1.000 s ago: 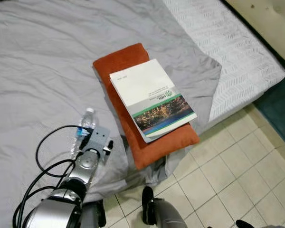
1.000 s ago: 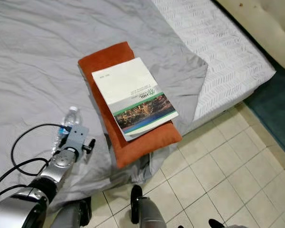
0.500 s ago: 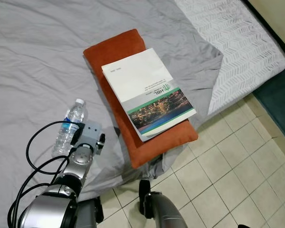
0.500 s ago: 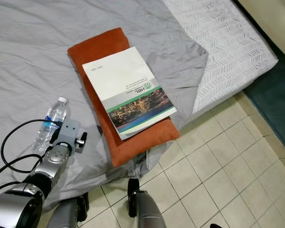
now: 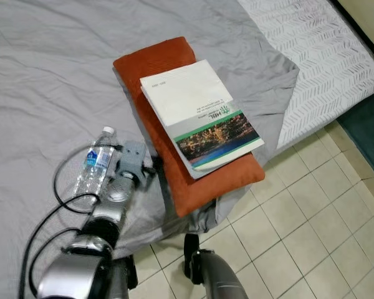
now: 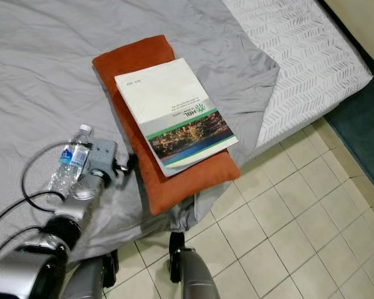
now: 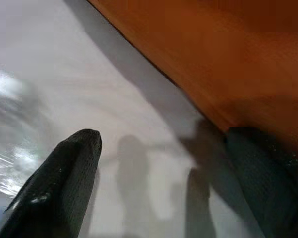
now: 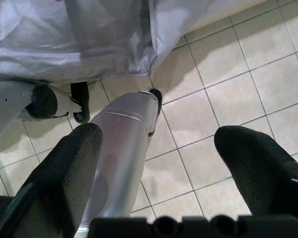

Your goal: Clean up the room

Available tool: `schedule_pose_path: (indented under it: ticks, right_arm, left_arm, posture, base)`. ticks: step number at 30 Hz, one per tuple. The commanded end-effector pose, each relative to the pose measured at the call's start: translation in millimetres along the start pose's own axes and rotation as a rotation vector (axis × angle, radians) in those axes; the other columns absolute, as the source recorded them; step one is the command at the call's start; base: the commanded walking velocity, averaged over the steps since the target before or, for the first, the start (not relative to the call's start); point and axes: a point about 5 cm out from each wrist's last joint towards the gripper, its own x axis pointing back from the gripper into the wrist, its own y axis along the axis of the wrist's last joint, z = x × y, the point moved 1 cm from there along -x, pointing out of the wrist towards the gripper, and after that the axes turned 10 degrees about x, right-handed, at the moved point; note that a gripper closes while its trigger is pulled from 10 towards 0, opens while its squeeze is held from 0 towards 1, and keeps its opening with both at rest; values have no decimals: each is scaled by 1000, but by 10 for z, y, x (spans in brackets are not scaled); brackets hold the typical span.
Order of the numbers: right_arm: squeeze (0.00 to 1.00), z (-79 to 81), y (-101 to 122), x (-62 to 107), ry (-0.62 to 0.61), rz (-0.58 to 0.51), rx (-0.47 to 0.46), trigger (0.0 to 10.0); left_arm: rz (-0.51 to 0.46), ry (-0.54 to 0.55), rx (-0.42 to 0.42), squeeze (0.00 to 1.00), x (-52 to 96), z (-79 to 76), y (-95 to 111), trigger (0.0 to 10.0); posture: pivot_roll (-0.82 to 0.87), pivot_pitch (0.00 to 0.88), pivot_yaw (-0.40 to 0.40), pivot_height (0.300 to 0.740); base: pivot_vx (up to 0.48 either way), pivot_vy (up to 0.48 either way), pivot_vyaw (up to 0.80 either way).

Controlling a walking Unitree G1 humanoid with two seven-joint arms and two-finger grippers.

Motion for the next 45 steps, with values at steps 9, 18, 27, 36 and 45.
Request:
schedule_pose_path:
  ticks: [9,18,27,36,45]
  right_arm:
    - [0,2,-93,71,5,54,-11,10000]
    - [0,26,-108,62,20,61,-16,10000]
    - [0,29,-136,73,37,74,-16,10000]
    - [0,37,-145,52,51,78,-13,10000]
    - [0,25,-171,7,50,76,-12,10000]
  left_arm:
    - [-53,41,-241,0,23,276,205,10000]
    - [80,117,-448,0,159,526,-104,10000]
    - [229,227,-482,0,379,781,-484,10000]
    - [364,310,-525,0,632,974,-825,10000]
    - [444,338,-293,0,739,990,-1011,0]
  posture:
    - [-384,645,-233,740]
    - [-379,653,-243,740]
    - [-376,654,-256,740]
    - [-376,648,-263,740]
    - [-362,623,-250,740]
  base:
    - [0,0,0]
    - [0,0,0]
    - [0,0,0]
    - [0,0,0]
    - [0,0,0]
